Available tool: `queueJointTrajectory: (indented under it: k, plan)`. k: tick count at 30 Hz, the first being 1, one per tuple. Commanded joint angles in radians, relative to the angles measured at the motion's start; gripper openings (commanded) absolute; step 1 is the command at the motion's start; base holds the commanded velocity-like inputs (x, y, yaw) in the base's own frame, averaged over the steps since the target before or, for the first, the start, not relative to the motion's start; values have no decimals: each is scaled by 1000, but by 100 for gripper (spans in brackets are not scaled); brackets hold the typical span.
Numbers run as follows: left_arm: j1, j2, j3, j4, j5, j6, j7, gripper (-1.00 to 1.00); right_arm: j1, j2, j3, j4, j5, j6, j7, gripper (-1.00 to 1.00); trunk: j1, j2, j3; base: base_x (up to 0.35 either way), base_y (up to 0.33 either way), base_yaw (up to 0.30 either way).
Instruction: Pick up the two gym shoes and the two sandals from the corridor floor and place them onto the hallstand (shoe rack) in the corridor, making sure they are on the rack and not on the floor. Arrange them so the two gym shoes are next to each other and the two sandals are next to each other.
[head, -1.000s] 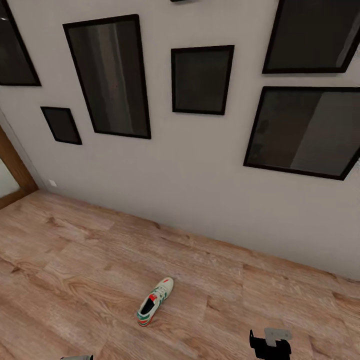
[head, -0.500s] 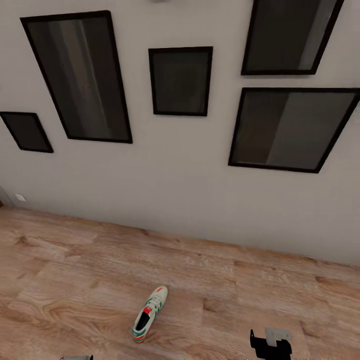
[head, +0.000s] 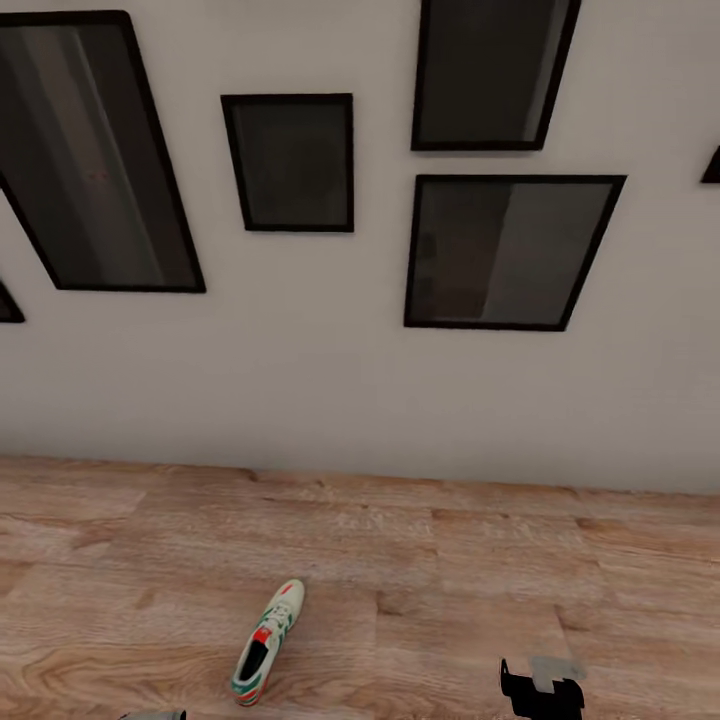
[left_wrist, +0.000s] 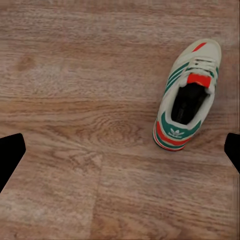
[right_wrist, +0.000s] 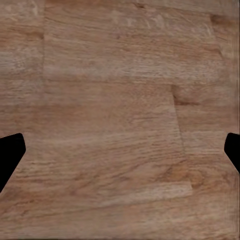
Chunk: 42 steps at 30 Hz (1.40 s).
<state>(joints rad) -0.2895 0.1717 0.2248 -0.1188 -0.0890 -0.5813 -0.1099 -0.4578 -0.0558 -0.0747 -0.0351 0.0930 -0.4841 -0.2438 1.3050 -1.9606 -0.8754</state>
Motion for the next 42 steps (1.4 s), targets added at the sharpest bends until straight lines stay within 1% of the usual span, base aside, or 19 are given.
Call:
queueJointTrajectory:
  k: [1, 15, 20, 27, 42]
  plan:
    - [0, 0, 9, 1, -9, -3, -4, 100, -1, 0, -8, 1, 10, -3, -3, 100, 0, 0, -1, 0, 0, -299]
    - [0, 0, 9, 1, -9, -3, -4, 100, -1, 1, -8, 1, 10, -2, -3, 100, 0, 0, -1, 0, 1, -299]
    - [0, 0, 9, 1, -9, -3, -4, 100, -1, 1, -8, 1, 10, -2, -3, 100, 0, 0, -1, -5, 77, -299]
    - [0, 1, 9, 1, -9, -3, -4, 100, -1, 1, -7, 0, 10, -2, -3, 100, 0, 0, -1, -89, 194, -299]
    - [0, 2, 10, 1, -9, -3, -4, 100, -1, 3, -7, 0, 10, -3, -3, 100, 0, 0, -1, -184, 257, -294]
